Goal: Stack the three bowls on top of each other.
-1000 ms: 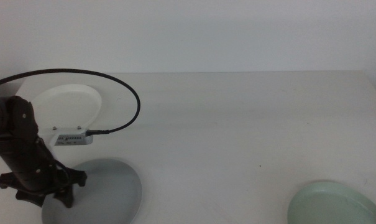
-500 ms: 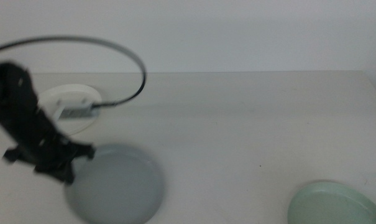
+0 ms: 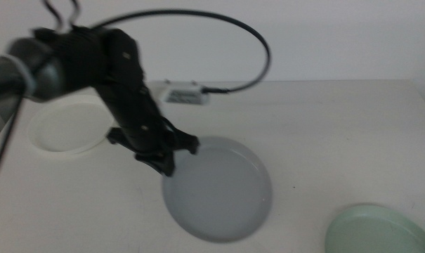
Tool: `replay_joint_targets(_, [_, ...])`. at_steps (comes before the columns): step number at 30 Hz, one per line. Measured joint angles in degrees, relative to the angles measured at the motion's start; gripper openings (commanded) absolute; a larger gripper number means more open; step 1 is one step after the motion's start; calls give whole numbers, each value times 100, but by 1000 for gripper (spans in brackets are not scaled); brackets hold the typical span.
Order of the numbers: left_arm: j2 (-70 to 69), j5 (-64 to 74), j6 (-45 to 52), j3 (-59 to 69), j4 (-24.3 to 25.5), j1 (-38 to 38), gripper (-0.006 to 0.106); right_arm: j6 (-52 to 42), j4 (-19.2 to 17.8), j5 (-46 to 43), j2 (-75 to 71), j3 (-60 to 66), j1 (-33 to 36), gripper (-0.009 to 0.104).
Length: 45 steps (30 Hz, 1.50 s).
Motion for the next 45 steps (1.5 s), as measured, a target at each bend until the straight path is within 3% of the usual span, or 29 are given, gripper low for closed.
replay_joint_targets(16, [1087,-353,0,-77,-469,-422,4,0,0,0,0,0,0,52])
replay_joint_targets(18, [1116,-353,0,-77,-457,-422,13,0,0,0,0,0,0,52])
replay_joint_targets(21, [1116,-347,0,-77,-424,-422,41,0,0,0,0,0,0,52])
replay_joint_targets(26, [1055,-257,0,-77,-262,-415,106,0,0,0,0,0,0,52])
replay_joint_targets(31, [522,-72,0,-155,-92,-316,105,0,0,0,0,0,0,52])
replay_joint_targets(36, [-183,169,-85,-458,450,-20,105,0,0,0,0,0,0,52])
replay_joint_targets(40, [-637,304,-102,-610,837,589,105,0,0,0,0,0,0,52])
replay_joint_targets(45, [-797,403,-85,-654,926,1602,105,0,0,0,0,0,0,52])
